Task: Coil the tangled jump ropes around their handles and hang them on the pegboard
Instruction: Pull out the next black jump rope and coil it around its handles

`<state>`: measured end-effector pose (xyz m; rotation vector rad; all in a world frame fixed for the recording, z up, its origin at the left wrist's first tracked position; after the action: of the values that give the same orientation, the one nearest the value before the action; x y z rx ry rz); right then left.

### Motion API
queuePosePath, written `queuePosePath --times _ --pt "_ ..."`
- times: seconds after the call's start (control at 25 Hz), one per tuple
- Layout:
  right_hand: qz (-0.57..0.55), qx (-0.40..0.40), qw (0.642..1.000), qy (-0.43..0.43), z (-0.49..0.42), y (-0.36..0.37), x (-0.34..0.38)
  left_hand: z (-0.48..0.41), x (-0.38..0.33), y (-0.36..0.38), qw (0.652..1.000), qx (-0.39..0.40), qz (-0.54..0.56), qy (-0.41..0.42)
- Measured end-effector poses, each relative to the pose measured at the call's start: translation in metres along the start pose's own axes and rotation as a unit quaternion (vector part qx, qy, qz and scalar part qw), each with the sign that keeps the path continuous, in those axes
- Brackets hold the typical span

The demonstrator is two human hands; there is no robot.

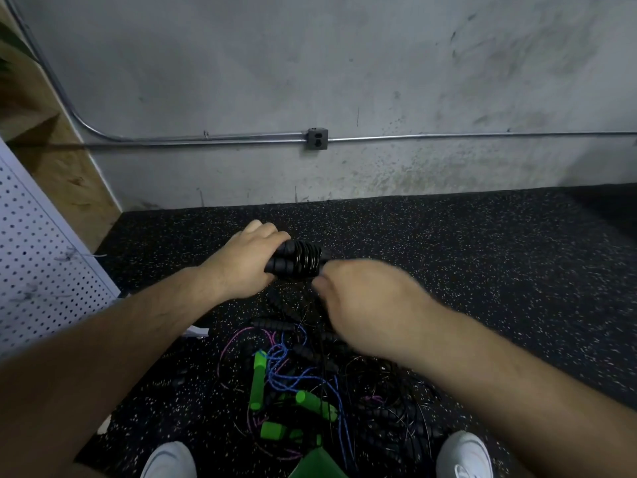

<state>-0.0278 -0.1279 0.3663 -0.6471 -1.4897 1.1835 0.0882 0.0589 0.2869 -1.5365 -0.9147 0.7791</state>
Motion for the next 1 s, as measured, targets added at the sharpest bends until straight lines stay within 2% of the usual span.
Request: queuePosePath --times 0.12,0.32,0.4,0.44,0.48,0.52,0.56,0.68,0.76,0.92,1.0 --pt "0.103 -0.098 0.990 -0.016 -0.015 -0.030 -0.021 0.002 -0.018 0.001 0.999 0.008 0.018 0.051" --pt "0.074 -0.156 0.984 -0.046 -0.051 -0.045 -0.081 0.016 -0.064 -0.018 0.985 0.020 0.085 0.151" --pt "-0.019 -0.130 0.991 -0.029 -0.063 -0.038 -0.104 0.025 -0.080 -0.031 0.977 0.032 0.161 0.139" --pt "-0.108 -0.109 0.988 -0.025 -0.063 -0.034 -0.111 0.029 -0.084 -0.038 0.970 0.032 0.210 0.121" --pt "-0.223 -0.081 0.971 -0.013 -0.061 -0.026 -0.116 0.031 -0.086 -0.043 0.963 0.017 0.247 0.102" --pt "-0.337 -0.045 0.940 0.003 -0.057 -0.014 -0.118 0.031 -0.086 -0.048 0.961 -0.009 0.262 0.083" --pt "-0.388 0.002 0.921 0.022 -0.050 0.002 -0.113 0.030 -0.083 -0.050 0.963 -0.035 0.261 0.059" --pt "-0.346 0.097 0.932 0.044 -0.034 0.058 -0.078 0.024 -0.068 -0.049 0.980 -0.055 0.194 0.002" --pt "-0.359 0.097 0.927 0.052 -0.030 0.080 -0.053 0.018 -0.057 -0.041 0.991 -0.039 0.131 -0.003" --pt "-0.301 0.108 0.947 0.043 -0.018 0.077 -0.018 0.010 -0.045 -0.031 0.997 -0.004 0.075 -0.001" --pt "-0.195 0.093 0.976 0.020 -0.009 0.053 -0.007 0.010 -0.045 -0.030 0.998 0.003 0.067 0.021"
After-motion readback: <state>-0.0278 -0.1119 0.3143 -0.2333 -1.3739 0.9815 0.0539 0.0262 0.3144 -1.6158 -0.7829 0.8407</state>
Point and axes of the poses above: each hand's wrist, its own z-axis away from the middle knuckle, its own y-axis out of the palm, x = y × z, the point moved 2 cm from there along -z, towards the middle knuckle, and after that the axes turned 9 degrees about -z, right-handed, at the moved point
